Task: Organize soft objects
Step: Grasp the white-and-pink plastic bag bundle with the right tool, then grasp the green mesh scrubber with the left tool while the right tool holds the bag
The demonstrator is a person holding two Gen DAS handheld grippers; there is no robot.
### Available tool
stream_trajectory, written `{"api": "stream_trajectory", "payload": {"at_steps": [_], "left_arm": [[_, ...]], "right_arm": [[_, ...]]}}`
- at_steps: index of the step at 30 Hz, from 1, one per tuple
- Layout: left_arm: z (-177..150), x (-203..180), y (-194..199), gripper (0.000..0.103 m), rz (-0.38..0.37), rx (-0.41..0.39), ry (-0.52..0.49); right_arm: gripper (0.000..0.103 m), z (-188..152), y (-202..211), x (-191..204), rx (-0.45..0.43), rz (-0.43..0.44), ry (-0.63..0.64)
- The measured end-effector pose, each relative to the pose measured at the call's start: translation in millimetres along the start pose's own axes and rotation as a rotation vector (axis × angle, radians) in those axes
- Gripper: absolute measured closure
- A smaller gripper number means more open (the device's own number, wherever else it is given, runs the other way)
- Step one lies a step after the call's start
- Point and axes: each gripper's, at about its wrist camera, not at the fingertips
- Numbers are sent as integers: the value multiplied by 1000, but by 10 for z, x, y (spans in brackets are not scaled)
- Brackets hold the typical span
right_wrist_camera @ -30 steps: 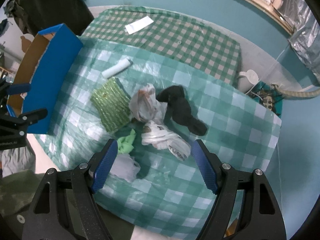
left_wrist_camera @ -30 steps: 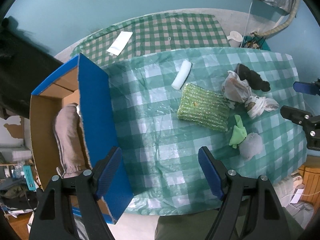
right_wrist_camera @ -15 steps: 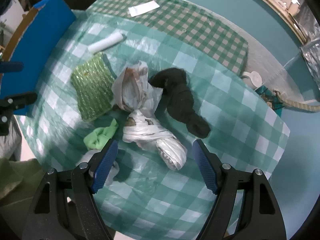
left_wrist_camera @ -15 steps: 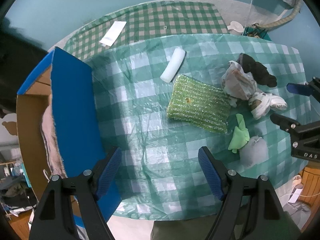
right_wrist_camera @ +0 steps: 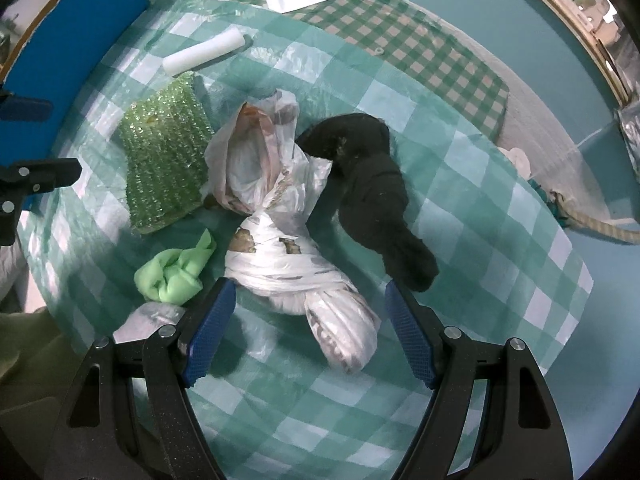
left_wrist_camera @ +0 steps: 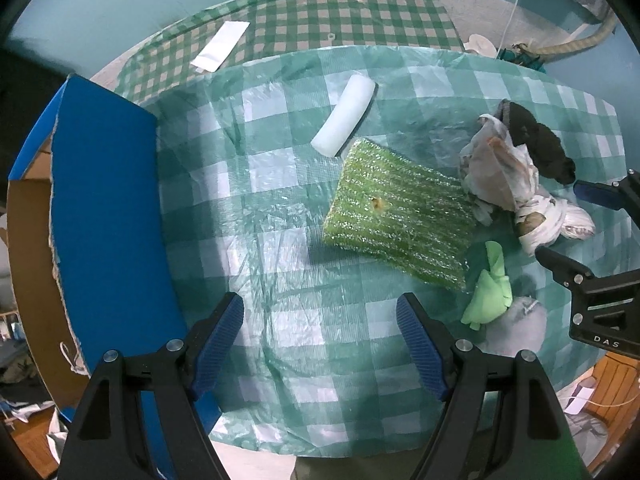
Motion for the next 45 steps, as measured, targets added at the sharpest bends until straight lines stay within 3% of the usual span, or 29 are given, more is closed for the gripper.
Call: {"api": "stream_trajectory", "payload": {"at_steps": [7,11,15,19,22,23,28,34,45], "left_arm": [[80,-39,-15,23,-9,-4,-12],[117,-74,-7,23,1,-21,-25],[171,-129,-44,23,-11,-13,-43],[234,-189,-98,23,-1,-5,-63],[280,-220,-137,23,-4,4,-66],[292,-227,-147,23,-6,6,-64],[361,-254,-184,23,-45,25,-39],[409,-311,-231,23,-51,40,-40],[417,-283,-277,23,-7,47,-50]], "right_arm": [[26,-3,-99,58,2,1,11],[58,-73,-118,70,6,35,1],[62,-179,-71,-44,-10,98,-81],[59,-268,-92,-137,39,169,-156],[35,-342,-14,-223,19,169,-203],[34,-359,17,-241,11,167,-209],[33,-373,193,-309,-24,167,-238],[27,-155,353,-308,-79,158,-242],[27,149,50,-112,-27,115,-199]]}}
Point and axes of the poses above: each gripper's, at about its wrist camera, not at the fingertips, and y roughly against the way its jaws point, x to its left, z to its top, and after that the axes turned 3 degrees about y, right-handed
